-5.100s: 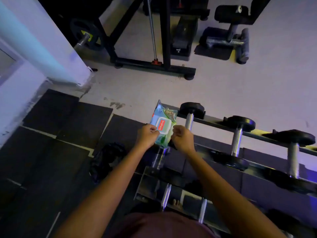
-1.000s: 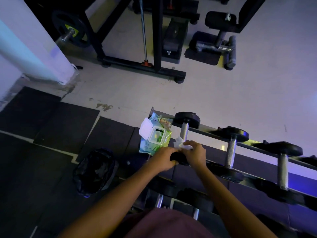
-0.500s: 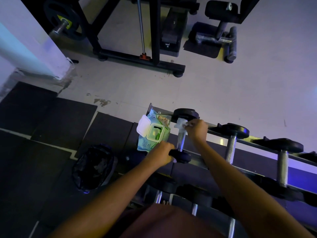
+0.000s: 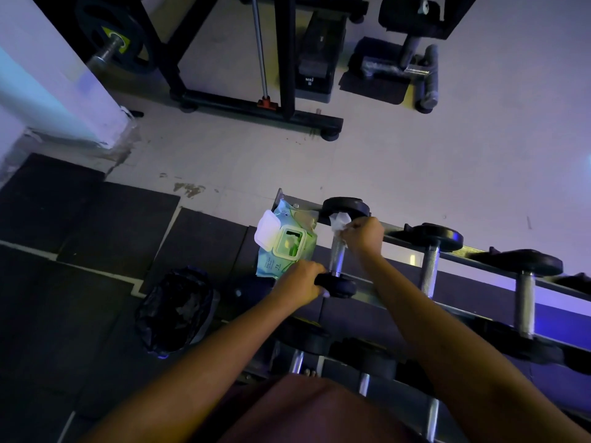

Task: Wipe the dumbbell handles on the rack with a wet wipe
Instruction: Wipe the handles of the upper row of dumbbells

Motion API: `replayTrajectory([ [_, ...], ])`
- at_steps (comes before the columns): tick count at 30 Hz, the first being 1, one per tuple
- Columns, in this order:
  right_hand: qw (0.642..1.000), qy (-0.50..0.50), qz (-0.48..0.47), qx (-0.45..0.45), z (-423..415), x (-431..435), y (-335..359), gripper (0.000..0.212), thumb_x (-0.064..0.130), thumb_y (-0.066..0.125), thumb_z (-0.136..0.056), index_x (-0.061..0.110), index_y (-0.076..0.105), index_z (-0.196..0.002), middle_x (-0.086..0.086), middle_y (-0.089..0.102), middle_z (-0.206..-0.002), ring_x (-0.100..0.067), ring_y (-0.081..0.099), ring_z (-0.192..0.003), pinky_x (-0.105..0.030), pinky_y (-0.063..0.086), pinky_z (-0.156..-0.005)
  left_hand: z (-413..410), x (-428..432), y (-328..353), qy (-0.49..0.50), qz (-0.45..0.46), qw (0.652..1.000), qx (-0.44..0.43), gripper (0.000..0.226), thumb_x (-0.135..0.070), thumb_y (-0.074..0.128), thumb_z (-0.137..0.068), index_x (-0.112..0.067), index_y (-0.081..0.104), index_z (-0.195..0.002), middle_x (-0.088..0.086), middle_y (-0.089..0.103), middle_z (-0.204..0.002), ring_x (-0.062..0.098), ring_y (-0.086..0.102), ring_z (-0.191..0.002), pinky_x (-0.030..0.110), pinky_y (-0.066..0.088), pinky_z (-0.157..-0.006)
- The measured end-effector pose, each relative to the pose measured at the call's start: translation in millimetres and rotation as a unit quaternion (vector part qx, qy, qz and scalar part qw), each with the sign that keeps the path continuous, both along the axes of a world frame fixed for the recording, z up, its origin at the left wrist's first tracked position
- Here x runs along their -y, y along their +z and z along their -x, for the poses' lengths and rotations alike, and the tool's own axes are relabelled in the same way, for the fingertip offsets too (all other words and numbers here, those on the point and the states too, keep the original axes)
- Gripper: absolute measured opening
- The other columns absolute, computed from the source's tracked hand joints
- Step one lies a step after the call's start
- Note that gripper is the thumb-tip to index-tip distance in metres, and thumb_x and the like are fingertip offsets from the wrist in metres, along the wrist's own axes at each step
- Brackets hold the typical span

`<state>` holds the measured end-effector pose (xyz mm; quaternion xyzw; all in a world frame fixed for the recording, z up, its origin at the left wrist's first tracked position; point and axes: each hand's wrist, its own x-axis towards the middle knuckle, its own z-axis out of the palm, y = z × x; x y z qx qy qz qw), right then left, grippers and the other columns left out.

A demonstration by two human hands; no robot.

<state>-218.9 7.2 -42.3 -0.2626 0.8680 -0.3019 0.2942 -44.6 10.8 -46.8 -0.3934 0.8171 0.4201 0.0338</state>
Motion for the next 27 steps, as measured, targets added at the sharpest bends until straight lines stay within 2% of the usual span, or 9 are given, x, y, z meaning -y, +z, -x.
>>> replayTrajectory([
  [3,1.000,0.015,-0.010,-0.010,-1.5,-1.2,-2.0,0.015,0.005,0.070,-0.072,-0.007,0.065,-0.065,-0.017,0.060,-0.059,-0.016,0.048,-0.056,-0.025,0.036,-0.049,-0.6,-1.5,-1.1,0.007,0.004,1.000,0.004,0.050,-0.030,0.083,-0.072,-0.016,0.068,-0.118,0.011,0.070,-0.102,0.029,0.064,-0.099,0.041,0.053,-0.082],
  [7,0.999,0.032,-0.033,0.007,-20.6,-37.4,-6.1,0.022,0.009,0.073,-0.074,0.002,0.065,-0.055,-0.010,0.058,-0.053,-0.013,0.048,-0.048,-0.017,0.035,-0.041,-0.7,-3.9,-0.9,0.021,0.016,1.000,-0.003,0.040,-0.028,0.083,-0.072,-0.016,0.071,-0.108,0.009,0.071,-0.094,0.028,0.066,-0.091,0.041,0.054,-0.075],
  [8,0.999,0.027,-0.036,0.018,-25.7,-48.5,-9.2,0.024,0.012,0.076,-0.073,0.003,0.065,-0.055,-0.010,0.058,-0.053,-0.013,0.049,-0.049,-0.018,0.036,-0.041,-0.7,-4.3,-0.5,0.024,0.015,1.000,-0.003,0.038,-0.026,0.083,-0.071,-0.016,0.072,-0.107,0.009,0.071,-0.093,0.027,0.066,-0.089,0.040,0.055,-0.074],
  [11,0.999,-0.016,-0.031,0.027,-34.5,-66.1,-16.9,0.026,0.017,0.082,-0.068,-0.003,0.068,-0.063,-0.018,0.064,-0.060,-0.020,0.059,-0.057,-0.032,0.048,-0.051,0.1,-3.9,0.4,0.029,0.008,1.000,-0.007,0.037,-0.021,0.082,-0.071,-0.017,0.072,-0.106,0.007,0.071,-0.093,0.024,0.066,-0.087,0.038,0.055,-0.074],
  [14,0.998,-0.038,-0.024,0.032,-30.2,-49.1,-14.8,0.017,0.014,0.080,-0.072,0.000,0.070,-0.066,-0.011,0.067,-0.063,-0.022,0.065,-0.062,-0.033,0.053,-0.056,0.8,-3.7,2.4,0.021,0.010,1.000,-0.003,0.033,-0.021,0.081,-0.072,-0.014,0.071,-0.103,0.008,0.070,-0.091,0.026,0.066,-0.087,0.039,0.055,-0.074],
  [18,0.998,-0.064,0.006,0.011,-6.0,-1.5,-7.9,0.018,0.004,0.070,-0.075,-0.004,0.062,-0.062,-0.010,0.056,-0.059,-0.016,0.049,-0.058,-0.026,0.038,-0.050,0.2,-3.1,1.9,0.014,0.007,1.000,0.002,0.041,-0.029,0.085,-0.069,-0.013,0.071,-0.104,0.008,0.070,-0.091,0.027,0.066,-0.087,0.042,0.055,-0.074],
  [22,0.999,-0.039,-0.004,-0.013,3.6,14.2,-0.7,0.029,0.004,0.069,-0.077,0.009,0.053,-0.054,-0.007,0.052,-0.059,-0.015,0.045,-0.057,-0.016,0.028,-0.037,-1.6,-5.8,-0.9,0.019,0.012,1.000,-0.013,0.046,-0.027,0.084,-0.072,-0.013,0.070,-0.113,0.013,0.070,-0.099,0.031,0.065,-0.094,0.044,0.054,-0.078],
  [25,0.999,-0.017,-0.031,-0.010,-5.1,-3.9,-6.1,0.028,0.005,0.068,-0.075,0.006,0.054,-0.052,-0.004,0.048,-0.051,-0.016,0.043,-0.052,-0.020,0.028,-0.038,-2.3,-7.5,-1.4,0.031,0.018,0.999,-0.012,0.042,-0.029,0.083,-0.071,-0.015,0.071,-0.108,0.011,0.070,-0.094,0.030,0.065,-0.091,0.043,0.055,-0.074],
  [27,0.999,-0.011,-0.041,-0.006,-15.7,-26.7,-15.8,0.029,0.015,0.074,-0.073,0.000,0.060,-0.053,-0.007,0.050,-0.049,-0.016,0.043,-0.049,-0.023,0.029,-0.043,-2.1,-8.0,-1.0,0.034,0.021,0.999,-0.012,0.037,-0.028,0.083,-0.070,-0.015,0.072,-0.102,0.010,0.070,-0.089,0.029,0.065,-0.086,0.042,0.055,-0.071],
])
